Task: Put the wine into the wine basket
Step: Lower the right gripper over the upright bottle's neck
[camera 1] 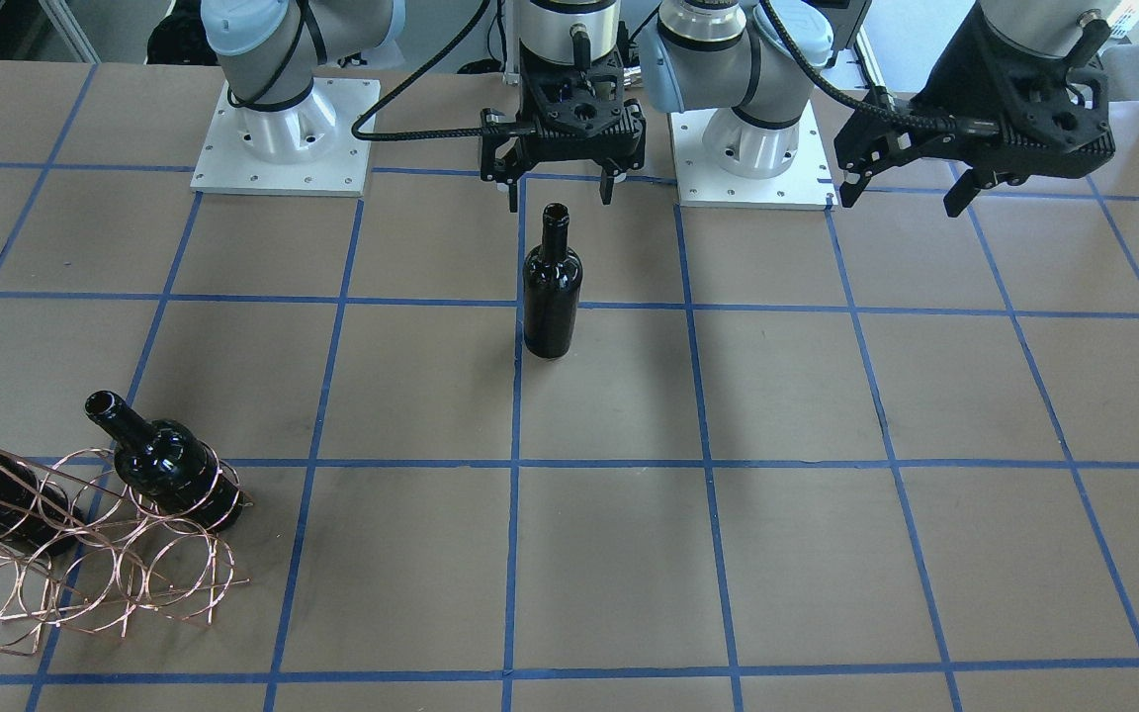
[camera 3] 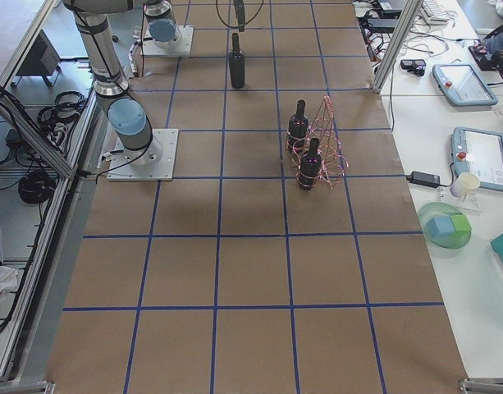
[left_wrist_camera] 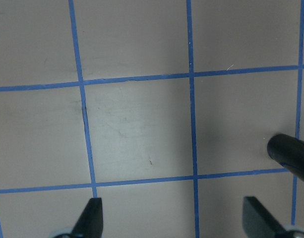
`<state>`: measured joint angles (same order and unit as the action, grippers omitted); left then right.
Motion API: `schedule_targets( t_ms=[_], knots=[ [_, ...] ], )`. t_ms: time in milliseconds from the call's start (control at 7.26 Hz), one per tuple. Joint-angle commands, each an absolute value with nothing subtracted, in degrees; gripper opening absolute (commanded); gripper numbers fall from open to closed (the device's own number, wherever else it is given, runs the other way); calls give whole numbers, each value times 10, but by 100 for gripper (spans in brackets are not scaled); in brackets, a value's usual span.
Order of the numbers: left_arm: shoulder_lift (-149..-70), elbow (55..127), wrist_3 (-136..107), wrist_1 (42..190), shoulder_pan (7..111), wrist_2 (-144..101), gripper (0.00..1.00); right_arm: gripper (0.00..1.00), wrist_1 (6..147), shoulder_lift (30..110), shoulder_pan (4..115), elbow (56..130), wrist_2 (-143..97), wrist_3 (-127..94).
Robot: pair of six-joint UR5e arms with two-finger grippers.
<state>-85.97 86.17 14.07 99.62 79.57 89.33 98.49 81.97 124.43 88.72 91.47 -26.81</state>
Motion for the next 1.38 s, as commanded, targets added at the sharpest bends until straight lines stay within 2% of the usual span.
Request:
schedule_targets(
  t_ms=[0, 827, 964, 1240],
  knots=[
    [-861, 867, 143, 994, 798, 894, 100, 93, 985, 817, 1240, 902, 917, -252],
    [-857, 868, 142, 999, 796, 897, 100, 93, 1005, 795, 1232, 923, 915, -261],
    [-856, 868, 142, 1000, 797, 897, 100, 84, 1003, 795, 1232, 923, 914, -259],
    [-856, 868, 142, 1000, 796, 897, 100, 77, 1003, 795, 1232, 923, 914, -260]
  ],
)
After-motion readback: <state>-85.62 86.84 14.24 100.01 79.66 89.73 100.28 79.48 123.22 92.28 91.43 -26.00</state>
